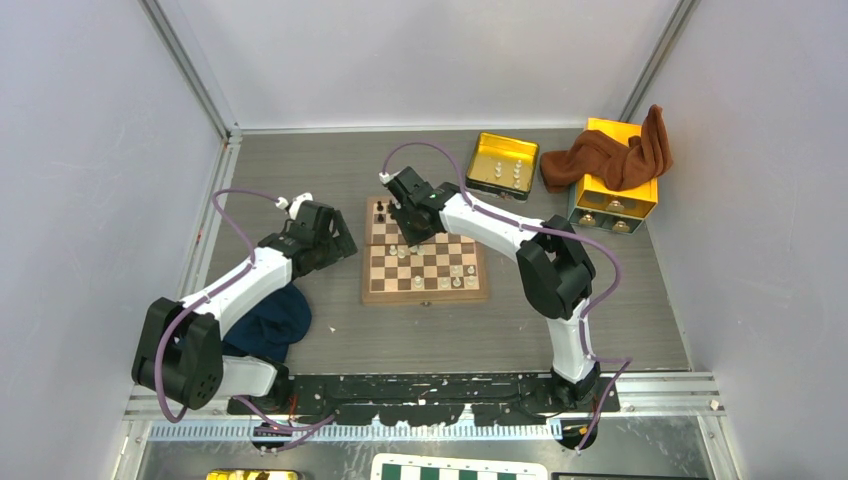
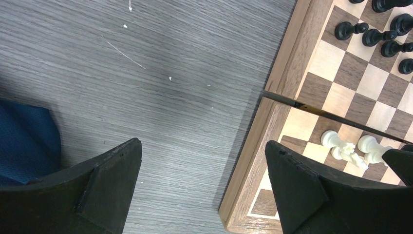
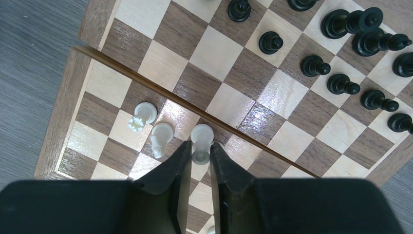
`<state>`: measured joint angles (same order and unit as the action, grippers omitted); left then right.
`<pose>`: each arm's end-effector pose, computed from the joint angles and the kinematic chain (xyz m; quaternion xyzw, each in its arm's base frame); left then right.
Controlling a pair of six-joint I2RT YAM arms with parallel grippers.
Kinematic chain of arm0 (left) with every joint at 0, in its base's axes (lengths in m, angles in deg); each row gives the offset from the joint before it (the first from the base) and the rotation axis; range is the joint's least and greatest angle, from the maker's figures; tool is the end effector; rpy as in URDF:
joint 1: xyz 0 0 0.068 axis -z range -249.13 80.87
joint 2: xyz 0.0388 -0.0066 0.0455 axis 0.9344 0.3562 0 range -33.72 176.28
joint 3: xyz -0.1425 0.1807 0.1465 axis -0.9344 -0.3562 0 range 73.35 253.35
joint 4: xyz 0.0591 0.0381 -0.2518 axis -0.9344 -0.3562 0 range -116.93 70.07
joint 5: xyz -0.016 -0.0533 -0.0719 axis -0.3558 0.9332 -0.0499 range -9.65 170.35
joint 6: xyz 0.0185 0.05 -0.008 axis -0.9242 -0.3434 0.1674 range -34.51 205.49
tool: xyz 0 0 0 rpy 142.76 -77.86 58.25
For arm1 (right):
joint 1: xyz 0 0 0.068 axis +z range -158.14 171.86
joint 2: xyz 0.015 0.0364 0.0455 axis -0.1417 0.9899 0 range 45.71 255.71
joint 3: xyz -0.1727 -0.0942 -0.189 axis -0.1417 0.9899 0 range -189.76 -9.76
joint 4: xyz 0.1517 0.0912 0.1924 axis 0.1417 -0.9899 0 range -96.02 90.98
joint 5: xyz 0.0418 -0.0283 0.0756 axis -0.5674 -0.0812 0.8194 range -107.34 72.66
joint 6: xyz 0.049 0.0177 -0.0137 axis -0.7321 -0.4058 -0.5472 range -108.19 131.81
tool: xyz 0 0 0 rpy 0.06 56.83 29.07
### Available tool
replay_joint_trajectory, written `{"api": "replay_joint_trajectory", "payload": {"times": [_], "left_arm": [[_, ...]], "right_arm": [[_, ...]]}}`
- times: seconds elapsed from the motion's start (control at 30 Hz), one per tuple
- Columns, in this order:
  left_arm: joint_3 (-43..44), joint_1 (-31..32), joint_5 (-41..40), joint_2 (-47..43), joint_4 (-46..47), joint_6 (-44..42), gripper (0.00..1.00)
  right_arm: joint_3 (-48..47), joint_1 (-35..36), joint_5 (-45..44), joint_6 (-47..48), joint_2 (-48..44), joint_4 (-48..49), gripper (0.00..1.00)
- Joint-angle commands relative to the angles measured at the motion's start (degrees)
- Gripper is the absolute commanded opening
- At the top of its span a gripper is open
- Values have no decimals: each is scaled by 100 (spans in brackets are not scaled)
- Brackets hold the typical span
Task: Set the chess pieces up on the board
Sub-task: Pick up the chess piece from the chessboard.
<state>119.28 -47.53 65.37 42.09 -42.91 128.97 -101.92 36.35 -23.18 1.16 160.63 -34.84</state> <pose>0.2479 -0.0883 0.2130 -0.2192 0.9149 -0.0657 0.3327 0.3145 0.3039 0.2202 -0.2666 0.9238 0.0817 0.2624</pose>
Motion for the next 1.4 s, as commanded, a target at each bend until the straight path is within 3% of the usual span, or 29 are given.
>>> {"api": "replay_joint_trajectory", "payload": {"times": [0.0, 0.33, 1.37], "left_arm": [[12, -34, -84, -112, 74, 55, 98], [55, -34, -84, -35, 77, 20, 98], [30, -34, -39, -39, 135, -7, 98]], "right_arm": [[-192, -35, 81, 55, 9, 115, 24], [-223, -42, 52, 95, -40, 100, 8], [-295, 138, -148, 179, -1056, -254, 7]]}}
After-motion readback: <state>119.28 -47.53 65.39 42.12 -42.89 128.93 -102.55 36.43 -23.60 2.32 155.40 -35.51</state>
